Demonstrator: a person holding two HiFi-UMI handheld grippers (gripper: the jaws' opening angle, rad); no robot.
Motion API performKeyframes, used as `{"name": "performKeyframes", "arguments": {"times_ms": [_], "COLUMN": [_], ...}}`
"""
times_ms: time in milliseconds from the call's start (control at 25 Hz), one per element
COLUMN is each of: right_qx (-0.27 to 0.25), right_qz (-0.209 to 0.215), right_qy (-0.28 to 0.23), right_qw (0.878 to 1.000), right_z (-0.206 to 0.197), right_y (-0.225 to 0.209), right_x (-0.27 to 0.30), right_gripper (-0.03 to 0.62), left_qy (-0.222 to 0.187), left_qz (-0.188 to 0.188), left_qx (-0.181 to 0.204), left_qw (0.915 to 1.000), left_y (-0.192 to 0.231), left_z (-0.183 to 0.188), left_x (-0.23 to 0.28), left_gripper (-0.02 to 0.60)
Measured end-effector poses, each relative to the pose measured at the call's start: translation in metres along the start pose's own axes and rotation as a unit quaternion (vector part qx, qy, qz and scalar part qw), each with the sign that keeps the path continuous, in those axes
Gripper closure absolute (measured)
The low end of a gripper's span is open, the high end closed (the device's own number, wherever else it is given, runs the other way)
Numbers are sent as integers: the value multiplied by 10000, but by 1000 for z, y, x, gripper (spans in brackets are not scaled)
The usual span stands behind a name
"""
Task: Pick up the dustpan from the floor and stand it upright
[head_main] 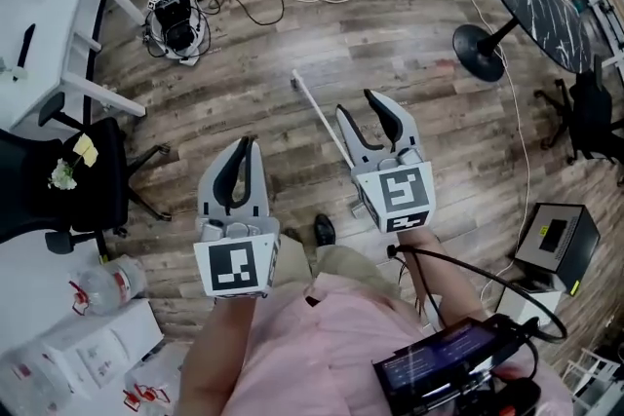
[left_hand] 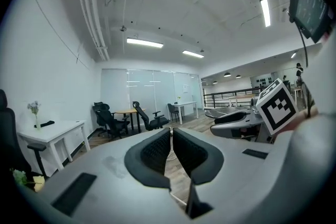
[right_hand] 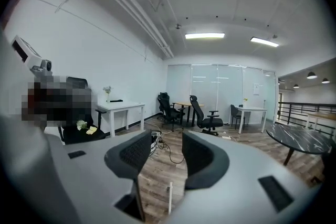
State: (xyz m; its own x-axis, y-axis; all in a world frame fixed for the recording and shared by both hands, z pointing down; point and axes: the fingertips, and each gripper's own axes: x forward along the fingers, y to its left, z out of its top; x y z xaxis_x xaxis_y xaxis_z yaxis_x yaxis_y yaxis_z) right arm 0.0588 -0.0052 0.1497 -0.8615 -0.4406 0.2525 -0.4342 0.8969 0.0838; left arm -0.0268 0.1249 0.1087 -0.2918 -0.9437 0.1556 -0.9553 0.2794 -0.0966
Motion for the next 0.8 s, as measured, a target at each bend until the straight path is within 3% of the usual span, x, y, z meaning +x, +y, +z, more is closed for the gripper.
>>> {"name": "performKeyframes", "arguments": {"times_ms": [360,800], "right_qx": [-112,33], "right_qz": [152,492], "right_qy": [113,697], "right_qw": [9998,9963], "right_z": [2,-63], "right_y": [-24,-41], "right_x": [92,247], "right_gripper": [411,411], "left_qy": [-72,547], "left_qz": [209,-53], "left_qx": [-235,-628], "left_qw": [9995,9965], "left_y": [53,120], "left_z": [-11,-92], "left_x": [76,211], "left_gripper": [558,558]}}
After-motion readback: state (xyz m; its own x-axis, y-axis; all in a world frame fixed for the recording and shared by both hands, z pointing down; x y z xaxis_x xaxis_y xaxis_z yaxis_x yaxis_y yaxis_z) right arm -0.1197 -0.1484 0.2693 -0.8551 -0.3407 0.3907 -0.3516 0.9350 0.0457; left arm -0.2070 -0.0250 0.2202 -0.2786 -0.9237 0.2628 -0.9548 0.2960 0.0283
